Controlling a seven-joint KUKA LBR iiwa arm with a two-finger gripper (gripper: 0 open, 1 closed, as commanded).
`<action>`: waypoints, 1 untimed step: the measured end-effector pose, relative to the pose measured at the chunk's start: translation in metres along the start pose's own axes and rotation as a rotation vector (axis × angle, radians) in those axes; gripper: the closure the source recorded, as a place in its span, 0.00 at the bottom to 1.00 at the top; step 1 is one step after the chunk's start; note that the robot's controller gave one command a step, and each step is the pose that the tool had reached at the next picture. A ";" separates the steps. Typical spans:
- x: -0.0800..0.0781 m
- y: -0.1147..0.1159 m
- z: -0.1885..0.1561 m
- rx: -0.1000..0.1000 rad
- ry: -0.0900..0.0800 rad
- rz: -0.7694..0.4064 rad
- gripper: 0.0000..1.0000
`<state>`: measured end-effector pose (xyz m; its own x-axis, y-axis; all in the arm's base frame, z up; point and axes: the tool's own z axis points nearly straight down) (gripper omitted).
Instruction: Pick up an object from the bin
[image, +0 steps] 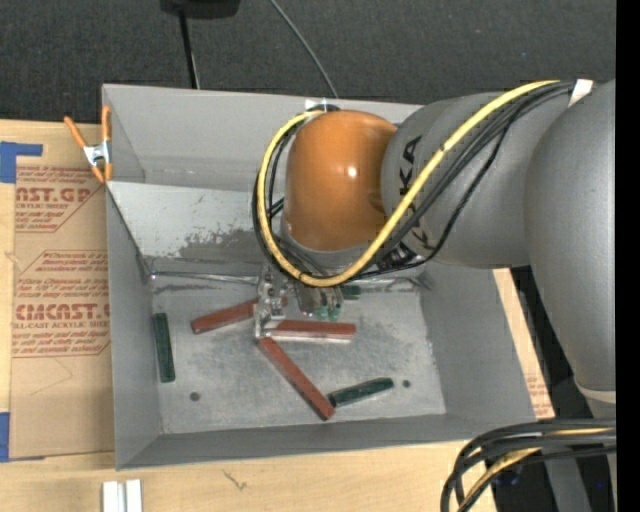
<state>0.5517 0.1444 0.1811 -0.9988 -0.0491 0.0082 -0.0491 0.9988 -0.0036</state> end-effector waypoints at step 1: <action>0.009 0.015 -0.031 -0.004 -0.012 -0.231 1.00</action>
Offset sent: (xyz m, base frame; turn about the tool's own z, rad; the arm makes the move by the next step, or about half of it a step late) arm -0.0349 -0.0316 -0.1111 -0.4629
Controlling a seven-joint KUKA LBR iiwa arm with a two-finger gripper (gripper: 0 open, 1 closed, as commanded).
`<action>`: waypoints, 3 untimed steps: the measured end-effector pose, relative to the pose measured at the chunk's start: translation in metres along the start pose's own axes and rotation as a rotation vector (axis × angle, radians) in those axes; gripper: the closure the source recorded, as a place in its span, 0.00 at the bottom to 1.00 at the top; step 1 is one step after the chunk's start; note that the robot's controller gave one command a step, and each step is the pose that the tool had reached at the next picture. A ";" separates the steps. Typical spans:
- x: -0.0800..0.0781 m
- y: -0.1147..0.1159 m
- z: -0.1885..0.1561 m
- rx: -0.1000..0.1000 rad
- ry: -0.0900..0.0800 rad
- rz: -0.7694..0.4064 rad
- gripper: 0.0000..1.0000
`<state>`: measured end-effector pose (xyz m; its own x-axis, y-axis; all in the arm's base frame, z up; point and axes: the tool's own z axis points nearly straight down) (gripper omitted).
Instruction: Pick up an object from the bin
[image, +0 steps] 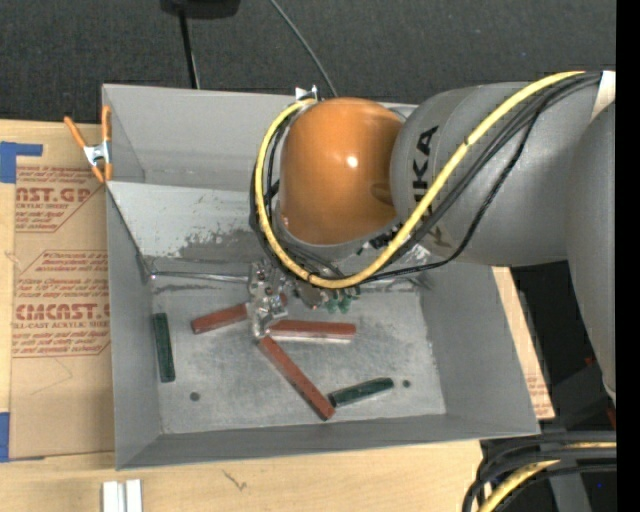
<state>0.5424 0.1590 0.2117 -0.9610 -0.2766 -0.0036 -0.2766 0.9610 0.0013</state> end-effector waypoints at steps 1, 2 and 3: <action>0.035 -0.035 0.141 0.000 -0.005 -0.232 0.00; 0.034 -0.035 0.138 -0.001 -0.010 -0.232 0.00; 0.009 -0.066 0.134 -0.005 0.003 -0.424 0.00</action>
Offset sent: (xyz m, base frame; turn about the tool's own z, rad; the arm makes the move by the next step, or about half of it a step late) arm 0.0000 0.0000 0.0000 0.0000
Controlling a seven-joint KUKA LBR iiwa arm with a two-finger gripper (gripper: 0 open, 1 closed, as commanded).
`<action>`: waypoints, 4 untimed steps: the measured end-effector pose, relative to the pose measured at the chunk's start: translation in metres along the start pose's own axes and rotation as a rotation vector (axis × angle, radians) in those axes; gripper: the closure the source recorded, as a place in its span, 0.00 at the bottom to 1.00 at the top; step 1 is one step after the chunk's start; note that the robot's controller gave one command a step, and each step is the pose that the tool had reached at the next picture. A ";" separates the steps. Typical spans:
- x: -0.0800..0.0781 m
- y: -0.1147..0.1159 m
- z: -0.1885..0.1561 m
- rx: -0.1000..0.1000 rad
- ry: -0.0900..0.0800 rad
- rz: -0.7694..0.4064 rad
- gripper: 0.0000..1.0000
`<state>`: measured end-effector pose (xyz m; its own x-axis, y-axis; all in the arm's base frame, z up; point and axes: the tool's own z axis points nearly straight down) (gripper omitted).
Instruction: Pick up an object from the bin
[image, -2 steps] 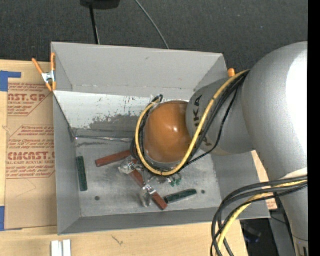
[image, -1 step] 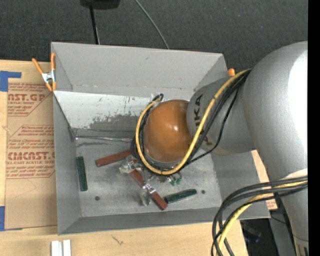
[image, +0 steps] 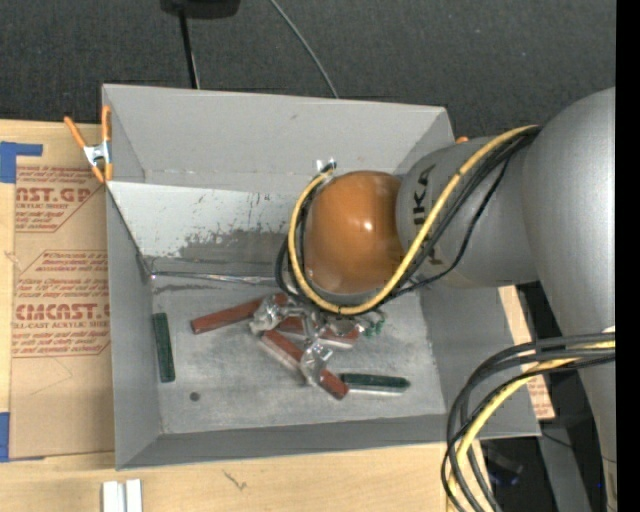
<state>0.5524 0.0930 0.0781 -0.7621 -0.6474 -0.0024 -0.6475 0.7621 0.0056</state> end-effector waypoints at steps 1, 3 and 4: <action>-0.006 -0.035 0.001 0.008 -0.001 -0.039 0.00; 0.030 -0.076 -0.002 0.007 -0.001 -0.115 1.00; 0.031 -0.076 -0.003 0.006 -0.001 -0.117 1.00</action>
Offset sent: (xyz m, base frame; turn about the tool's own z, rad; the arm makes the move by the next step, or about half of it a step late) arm 0.0250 -0.0781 0.0010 -0.1173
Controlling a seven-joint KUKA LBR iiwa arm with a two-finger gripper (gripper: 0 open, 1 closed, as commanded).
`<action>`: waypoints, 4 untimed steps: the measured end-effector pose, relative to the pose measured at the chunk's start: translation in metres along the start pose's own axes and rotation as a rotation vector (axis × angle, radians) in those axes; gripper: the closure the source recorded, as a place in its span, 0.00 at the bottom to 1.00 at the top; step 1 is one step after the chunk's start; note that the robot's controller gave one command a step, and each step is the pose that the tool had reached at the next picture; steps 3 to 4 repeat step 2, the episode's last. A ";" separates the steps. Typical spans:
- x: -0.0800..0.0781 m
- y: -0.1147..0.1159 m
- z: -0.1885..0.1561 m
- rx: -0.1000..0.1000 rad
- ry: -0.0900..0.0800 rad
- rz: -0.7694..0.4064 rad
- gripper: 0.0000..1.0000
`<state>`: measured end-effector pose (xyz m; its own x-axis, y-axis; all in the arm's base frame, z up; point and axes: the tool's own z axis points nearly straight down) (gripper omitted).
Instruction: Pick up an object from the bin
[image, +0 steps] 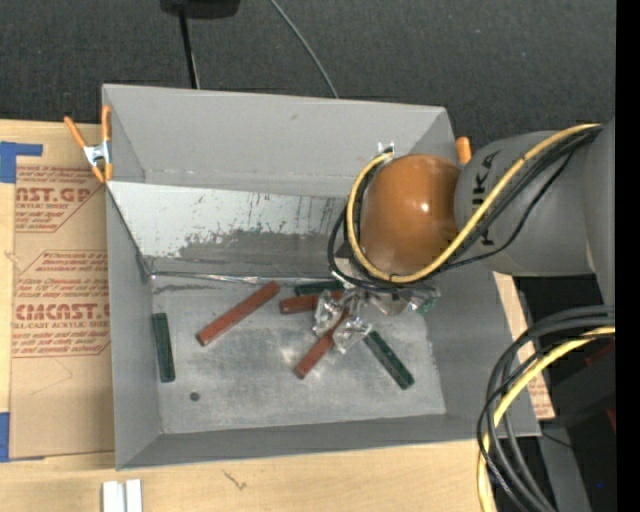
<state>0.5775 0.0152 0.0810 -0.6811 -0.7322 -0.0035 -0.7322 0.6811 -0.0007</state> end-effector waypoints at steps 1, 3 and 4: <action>0.002 -0.001 -0.053 0.001 0.000 -0.026 1.00; 0.004 0.019 -0.182 -0.001 0.000 -0.065 1.00; 0.004 0.019 -0.182 -0.001 0.000 -0.065 1.00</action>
Offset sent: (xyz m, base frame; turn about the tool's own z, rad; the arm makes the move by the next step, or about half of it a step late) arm -0.0176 0.0082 0.1821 -0.0662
